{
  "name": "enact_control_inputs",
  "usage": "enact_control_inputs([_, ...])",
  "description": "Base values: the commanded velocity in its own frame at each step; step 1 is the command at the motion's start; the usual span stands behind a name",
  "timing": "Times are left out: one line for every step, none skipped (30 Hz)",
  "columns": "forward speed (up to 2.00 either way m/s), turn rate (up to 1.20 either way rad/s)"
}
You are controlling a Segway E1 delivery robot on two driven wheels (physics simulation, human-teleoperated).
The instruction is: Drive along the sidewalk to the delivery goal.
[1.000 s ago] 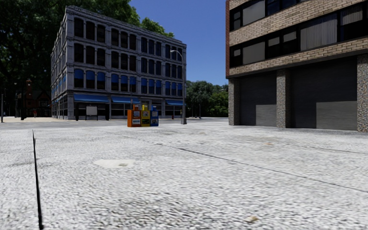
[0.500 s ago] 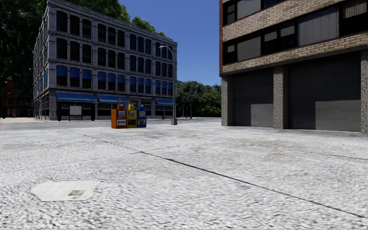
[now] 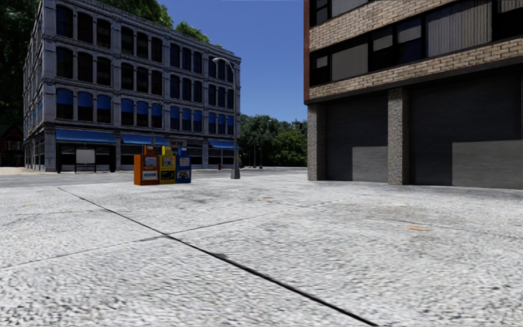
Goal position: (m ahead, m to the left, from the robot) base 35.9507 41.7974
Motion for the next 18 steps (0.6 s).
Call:
enact_control_inputs([2.0,0.0])
enact_control_inputs([2.0,0.0])
enact_control_inputs([2.0,0.0])
enact_control_inputs([2.0,0.0])
enact_control_inputs([2.0,0.0])
enact_control_inputs([2.0,0.0])
enact_control_inputs([2.0,0.0])
enact_control_inputs([2.0,0.0])
enact_control_inputs([2.0,0.0])
enact_control_inputs([2.0,0.0])
enact_control_inputs([2.0,0.0])
enact_control_inputs([2.0,0.0])
enact_control_inputs([2.0,0.0])
enact_control_inputs([2.0,0.0])
enact_control_inputs([2.0,0.0])
enact_control_inputs([2.0,0.0])
enact_control_inputs([2.0,0.0])
enact_control_inputs([2.0,0.0])
